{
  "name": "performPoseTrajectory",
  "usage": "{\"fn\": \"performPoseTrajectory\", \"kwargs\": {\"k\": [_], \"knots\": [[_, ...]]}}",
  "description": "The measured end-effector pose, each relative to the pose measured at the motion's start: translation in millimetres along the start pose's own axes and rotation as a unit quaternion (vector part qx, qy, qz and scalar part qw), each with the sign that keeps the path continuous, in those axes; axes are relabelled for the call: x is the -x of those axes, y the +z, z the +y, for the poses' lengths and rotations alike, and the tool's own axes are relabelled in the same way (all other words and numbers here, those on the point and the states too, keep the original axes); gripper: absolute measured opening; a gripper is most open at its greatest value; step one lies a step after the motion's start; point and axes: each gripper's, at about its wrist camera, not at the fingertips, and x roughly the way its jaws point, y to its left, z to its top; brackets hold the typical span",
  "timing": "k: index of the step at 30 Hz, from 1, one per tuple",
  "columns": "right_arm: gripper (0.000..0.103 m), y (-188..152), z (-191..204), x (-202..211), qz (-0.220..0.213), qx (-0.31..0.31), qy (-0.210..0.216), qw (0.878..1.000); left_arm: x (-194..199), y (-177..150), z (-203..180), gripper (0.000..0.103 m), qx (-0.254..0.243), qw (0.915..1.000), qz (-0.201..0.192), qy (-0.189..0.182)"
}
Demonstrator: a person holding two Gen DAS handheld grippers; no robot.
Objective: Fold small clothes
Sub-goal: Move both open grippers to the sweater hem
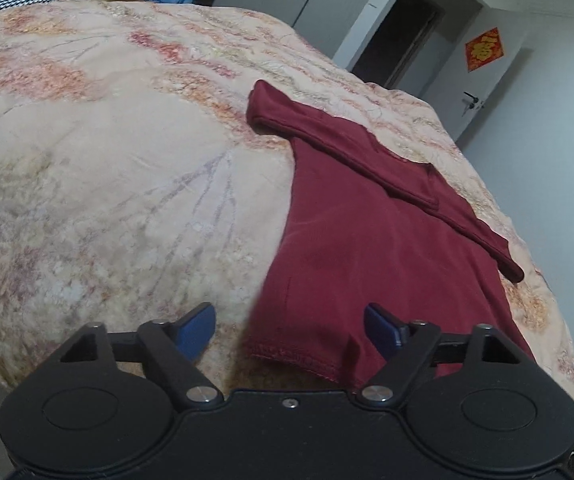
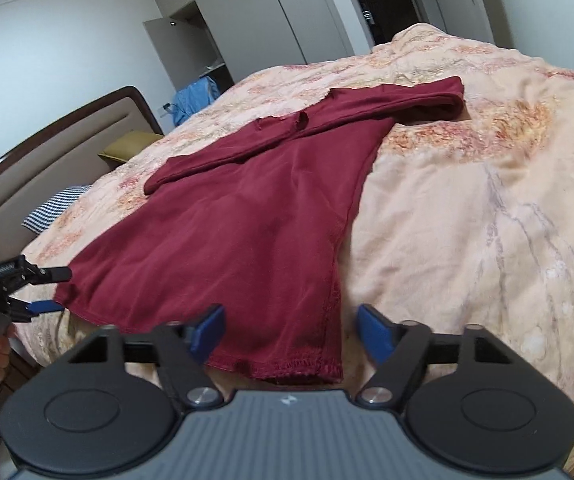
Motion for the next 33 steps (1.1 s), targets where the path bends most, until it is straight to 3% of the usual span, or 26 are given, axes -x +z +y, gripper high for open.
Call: {"fn": "performPoseTrajectory", "kwargs": {"k": [2, 4, 5, 7, 9, 18, 23, 26, 28, 29, 30, 31, 32, 33], "knots": [[0.053, 0, 0, 2, -0.003, 0.001, -0.003, 1.000, -1, 2, -3, 0.072, -0.012, 0.9999, 0.005, -0.004], [0.034, 2, -2, 4, -0.005, -0.001, -0.004, 1.000, -4, 5, -5, 0.047, -0.025, 0.9994, 0.020, -0.012], [0.029, 3, -3, 5, -0.004, -0.001, -0.006, 1.000, -6, 6, -7, 0.027, -0.031, 0.9988, 0.036, -0.010], [0.012, 6, -4, 8, -0.003, 0.004, -0.007, 1.000, -6, 8, -13, 0.021, -0.044, 0.9974, 0.056, 0.013], [0.009, 10, -2, 14, -0.011, 0.019, -0.014, 1.000, -1, 10, -21, 0.011, -0.057, 0.9964, 0.061, 0.016], [0.006, 26, 17, 65, -0.047, 0.107, -0.039, 0.992, 34, -4, -44, 0.009, -0.076, 0.9948, 0.064, 0.018], [0.006, 9, 5, 50, -0.015, 0.094, -0.057, 0.994, 20, -22, -30, 0.010, -0.057, 0.9951, 0.076, 0.028], [0.007, -1, 3, 40, -0.002, 0.110, -0.063, 0.992, 21, -25, -28, 0.018, -0.052, 0.9960, 0.067, 0.026], [0.017, -4, 4, 39, -0.004, 0.113, -0.067, 0.991, 23, -25, -29, 0.029, -0.053, 0.9960, 0.063, 0.033], [0.023, -4, 4, 39, -0.006, 0.117, -0.069, 0.991, 23, -25, -30, 0.042, -0.053, 0.9959, 0.063, 0.037], [0.047, -4, 6, 39, -0.010, 0.123, -0.071, 0.990, 24, -24, -30, 0.059, -0.052, 0.9959, 0.062, 0.040], [0.072, -3, 7, 40, -0.015, 0.130, -0.070, 0.989, 25, -24, -30, 0.067, -0.048, 0.9962, 0.059, 0.042], [0.079, -3, 9, 42, -0.024, 0.138, -0.066, 0.988, 27, -24, -30, 0.079, -0.043, 0.9967, 0.052, 0.044], [0.086, -2, 11, 44, -0.030, 0.148, -0.062, 0.987, 30, -24, -31, 0.084, -0.040, 0.9972, 0.042, 0.048]]}}
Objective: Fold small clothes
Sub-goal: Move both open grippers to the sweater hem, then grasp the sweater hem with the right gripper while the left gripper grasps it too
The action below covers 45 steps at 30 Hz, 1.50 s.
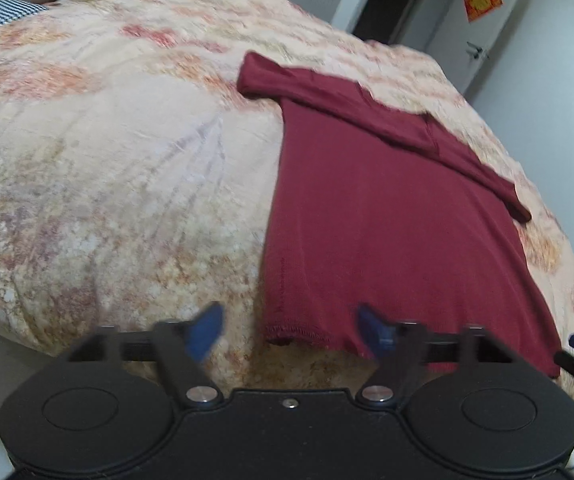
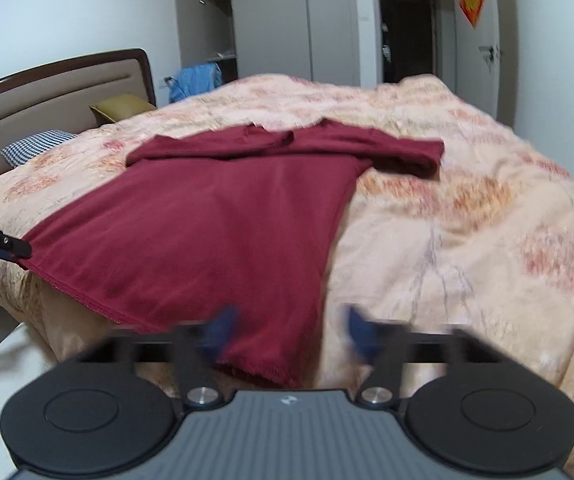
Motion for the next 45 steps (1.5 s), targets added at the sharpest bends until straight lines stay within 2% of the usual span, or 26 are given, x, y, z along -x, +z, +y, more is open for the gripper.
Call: {"fn": "performPoseTrajectory", "kwargs": {"k": [2, 4, 5, 8, 11, 16, 20, 22, 24, 25, 27, 31, 34, 37, 39, 42, 45], "knots": [[0.092, 3, 8, 2, -0.006, 0.028, 0.003, 1.000, 5, 1, -2, 0.088, -0.003, 0.9998, -0.016, 0.009], [0.101, 3, 19, 2, -0.014, 0.070, 0.002, 0.997, 10, 1, -7, 0.098, -0.011, 0.9988, -0.037, 0.030], [0.102, 3, 25, 1, -0.016, 0.093, 0.004, 0.996, 12, 1, -11, 0.102, -0.019, 0.9976, -0.051, 0.042], [0.103, -4, 49, -4, -0.009, 0.164, 0.011, 0.986, 16, 1, -25, 0.102, -0.059, 0.9927, -0.083, 0.065], [0.102, -18, 76, -15, -0.006, 0.247, 0.001, 0.969, 16, 0, -41, 0.102, -0.100, 0.9876, -0.101, 0.067], [0.085, -46, 114, -37, -0.024, 0.378, -0.037, 0.925, 13, -5, -62, 0.102, -0.155, 0.9832, -0.096, -0.010], [0.075, -57, 128, -46, -0.048, 0.422, -0.043, 0.904, 8, -18, -73, 0.102, -0.192, 0.9757, -0.099, -0.038], [0.048, -61, 131, -51, -0.051, 0.439, -0.037, 0.896, 5, -25, -76, 0.102, -0.208, 0.9721, -0.099, -0.040], [0.031, -64, 133, -51, -0.052, 0.447, -0.026, 0.893, 2, -32, -77, 0.102, -0.225, 0.9685, -0.099, -0.037], [0.023, -63, 133, -50, -0.055, 0.445, -0.022, 0.893, 1, -36, -78, 0.102, -0.236, 0.9658, -0.101, -0.038], [0.015, -52, 130, -46, -0.055, 0.421, -0.005, 0.905, 2, -44, -78, 0.102, -0.261, 0.9581, -0.108, -0.046], [0.012, -10, 106, -38, -0.012, 0.300, 0.068, 0.951, 5, -64, -87, 0.102, -0.322, 0.9368, -0.121, -0.064], [0.012, 18, 90, -40, 0.027, 0.218, 0.113, 0.969, 0, -79, -103, 0.102, -0.366, 0.9194, -0.119, -0.081], [0.012, 36, 75, -47, 0.060, 0.139, 0.157, 0.976, -12, -94, -124, 0.102, -0.417, 0.8957, -0.143, -0.056], [0.012, 46, 61, -49, 0.074, 0.094, 0.176, 0.977, -22, -98, -135, 0.099, -0.438, 0.8851, -0.152, -0.035], [0.012, 56, 42, -47, 0.083, 0.050, 0.198, 0.975, -37, -96, -145, 0.092, -0.454, 0.8779, -0.151, -0.012], [0.012, 63, 32, -46, 0.080, 0.045, 0.203, 0.975, -46, -90, -146, 0.087, -0.456, 0.8767, -0.153, 0.013]]}}
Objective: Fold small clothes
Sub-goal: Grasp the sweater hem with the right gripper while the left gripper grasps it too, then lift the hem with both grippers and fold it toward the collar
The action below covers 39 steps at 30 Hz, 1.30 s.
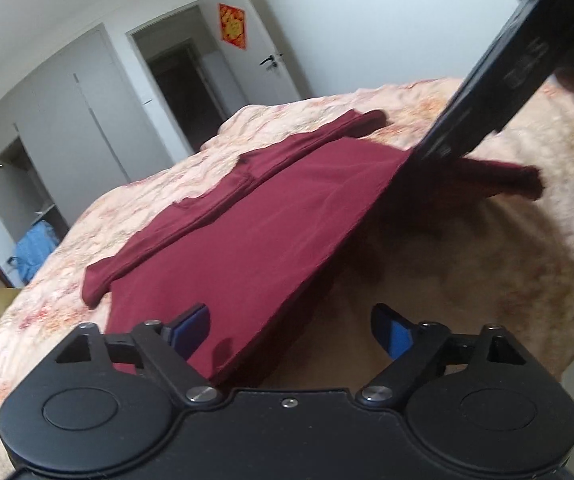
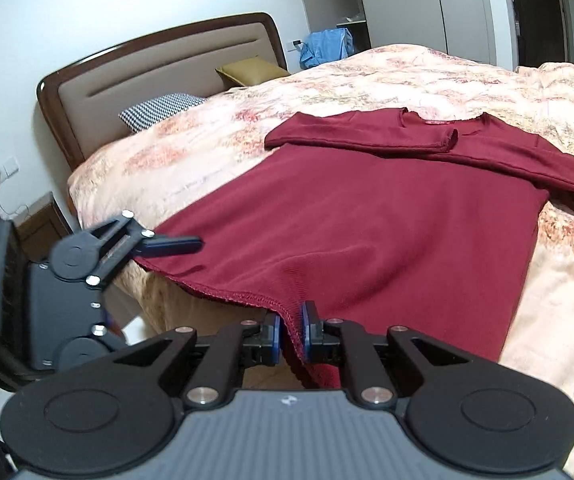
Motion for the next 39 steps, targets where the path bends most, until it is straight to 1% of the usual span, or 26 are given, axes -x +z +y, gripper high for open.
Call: {"fn": "performPoseTrajectory", "kwargs": {"k": [2, 5, 8, 11, 12, 13, 14, 15, 16, 17, 18, 19, 20, 22, 23, 25, 27, 29, 33, 35, 37, 38, 39], "knots": [[0.012, 0, -2, 2, -0.003, -0.002, 0.002, 1.000, -2, -3, 4, 0.087, -0.011, 0.9998, -0.002, 0.014], [0.012, -1, -2, 2, -0.007, -0.006, 0.005, 1.000, -3, -9, 13, 0.086, -0.032, 0.9985, 0.003, 0.045], [0.012, -3, -3, 0, -0.012, -0.020, 0.012, 1.000, -1, -18, 24, 0.078, -0.037, 0.9967, 0.011, 0.072], [0.012, -5, -8, 0, -0.019, -0.037, 0.018, 0.999, 8, -29, 35, 0.060, -0.033, 0.9948, -0.007, 0.096], [0.012, -6, -9, 2, -0.024, -0.043, 0.019, 0.999, 9, -32, 37, 0.058, -0.036, 0.9941, -0.009, 0.102], [0.012, -7, -11, 2, -0.029, -0.049, 0.023, 0.998, 10, -35, 38, 0.055, -0.043, 0.9930, -0.010, 0.109], [0.012, -8, -13, 3, -0.033, -0.056, 0.025, 0.998, 11, -39, 38, 0.047, -0.051, 0.9918, -0.009, 0.117], [0.012, -9, -15, 3, -0.036, -0.062, 0.025, 0.997, 11, -42, 39, 0.041, -0.061, 0.9903, -0.007, 0.124], [0.012, -10, -17, 3, -0.039, -0.066, 0.024, 0.997, 12, -45, 39, 0.039, -0.069, 0.9889, -0.004, 0.131], [0.012, -11, -18, 3, -0.040, -0.070, 0.024, 0.996, 12, -48, 40, 0.035, -0.075, 0.9880, -0.002, 0.135], [0.012, -13, -19, 3, -0.040, -0.072, 0.024, 0.996, 12, -50, 42, 0.026, -0.080, 0.9879, 0.002, 0.133], [0.012, -14, -19, 2, -0.040, -0.071, 0.019, 0.996, 13, -51, 45, 0.019, -0.084, 0.9879, 0.006, 0.130], [0.012, -17, -16, 1, -0.040, -0.060, 0.010, 0.997, 13, -52, 47, 0.011, -0.088, 0.9878, 0.007, 0.128], [0.017, -24, -6, -4, -0.037, -0.018, -0.014, 0.999, 15, -52, 51, 0.006, -0.096, 0.9870, 0.002, 0.129], [0.018, -29, 0, -9, -0.030, 0.005, -0.028, 0.999, 17, -51, 53, 0.005, -0.099, 0.9869, 0.000, 0.128], [0.029, -40, 12, -20, -0.009, 0.051, -0.058, 0.997, 17, -49, 57, 0.005, -0.105, 0.9860, -0.003, 0.130], [0.034, -53, 23, -27, 0.002, 0.096, -0.085, 0.992, 18, -46, 62, 0.004, -0.105, 0.9856, -0.006, 0.132], [0.036, -64, 32, -31, 0.004, 0.133, -0.109, 0.985, 18, -41, 69, 0.004, -0.097, 0.9865, -0.005, 0.132], [0.051, -82, 44, -33, 0.006, 0.200, -0.134, 0.971, 20, -28, 80, 0.004, -0.085, 0.9876, -0.016, 0.131], [0.051, -92, 49, -36, 0.012, 0.240, -0.152, 0.959, 23, -22, 82, 0.004, -0.087, 0.9870, -0.023, 0.134], [0.047, -101, 55, -38, 0.012, 0.280, -0.179, 0.943, 26, -18, 82, 0.004, -0.093, 0.9857, -0.029, 0.137], [0.043, -103, 57, -38, 0.008, 0.292, -0.194, 0.936, 27, -16, 81, 0.004, -0.097, 0.9851, -0.032, 0.138], [0.031, -105, 58, -38, 0.004, 0.297, -0.207, 0.932, 28, -15, 81, 0.004, -0.101, 0.9848, -0.033, 0.138]]}}
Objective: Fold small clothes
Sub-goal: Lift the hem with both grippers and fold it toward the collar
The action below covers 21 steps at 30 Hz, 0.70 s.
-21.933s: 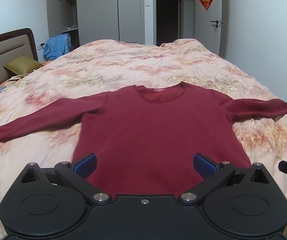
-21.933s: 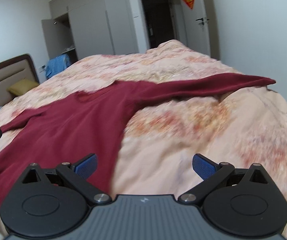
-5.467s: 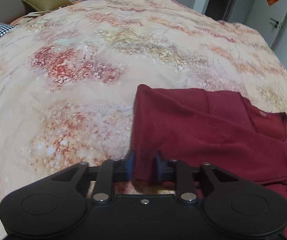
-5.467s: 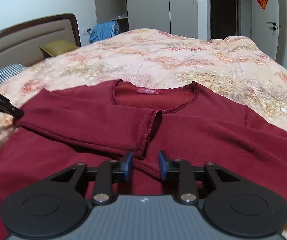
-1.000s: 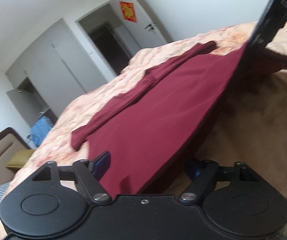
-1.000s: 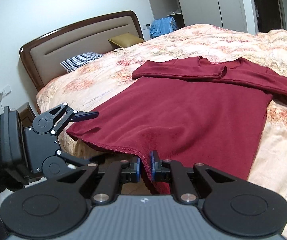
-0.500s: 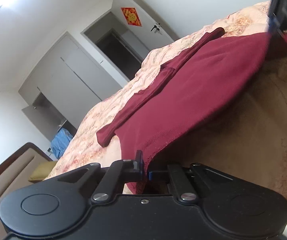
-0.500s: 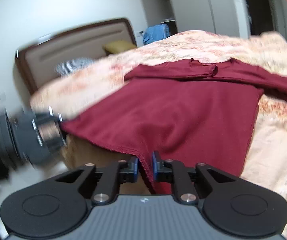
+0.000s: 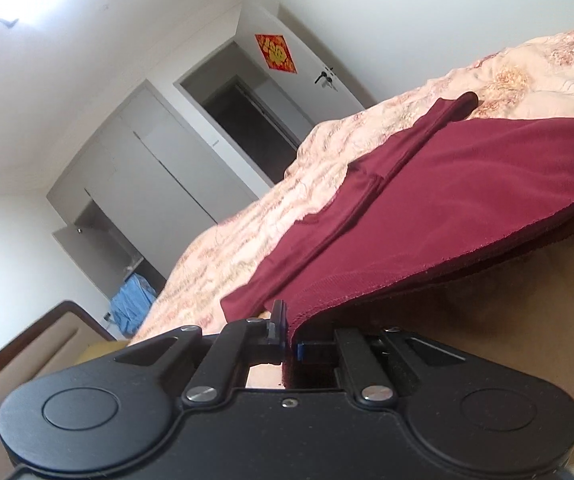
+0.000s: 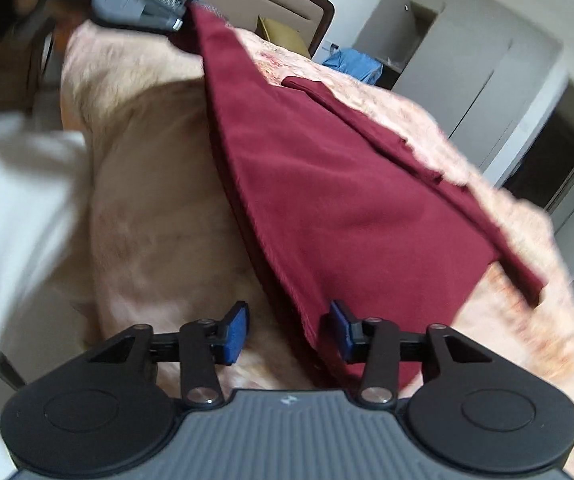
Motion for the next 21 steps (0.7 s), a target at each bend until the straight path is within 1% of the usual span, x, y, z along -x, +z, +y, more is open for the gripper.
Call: {"fn": "performPoseTrajectory", "kwargs": {"k": [1, 3, 6, 8, 12, 15, 17, 19, 21], "knots": [[0.018, 0, -1, 1, -0.001, -0.003, -0.011, 1.000, 2, 0, 0, 0.004, -0.003, 1.0000, -0.001, 0.000], [0.006, 0, -7, 4, -0.003, -0.023, -0.025, 0.999, 5, 1, -1, 0.004, -0.010, 1.0000, -0.001, -0.001], [0.006, 4, -19, 16, -0.024, -0.051, -0.035, 0.998, 14, 0, -3, 0.003, -0.023, 0.9997, -0.001, -0.007], [0.005, 9, -25, 30, -0.043, -0.047, -0.052, 0.997, 20, 1, -2, 0.003, -0.017, 0.9998, -0.004, -0.004], [0.005, 18, -29, 60, -0.072, -0.028, -0.083, 0.994, 35, 6, 1, 0.003, 0.016, 0.9996, -0.023, 0.003], [0.005, 22, -34, 82, -0.081, -0.025, -0.096, 0.992, 56, 12, -3, 0.003, 0.012, 0.9993, -0.036, 0.003], [0.005, 24, -36, 100, -0.080, -0.030, -0.088, 0.992, 76, 15, -9, 0.003, -0.005, 0.9992, -0.040, -0.004], [0.005, 22, -40, 124, -0.081, -0.040, -0.062, 0.994, 101, 17, -13, 0.003, -0.031, 0.9985, -0.043, -0.016], [0.005, 21, -39, 148, -0.074, -0.047, -0.039, 0.995, 124, 19, -14, 0.003, -0.041, 0.9980, -0.037, -0.030]]}}
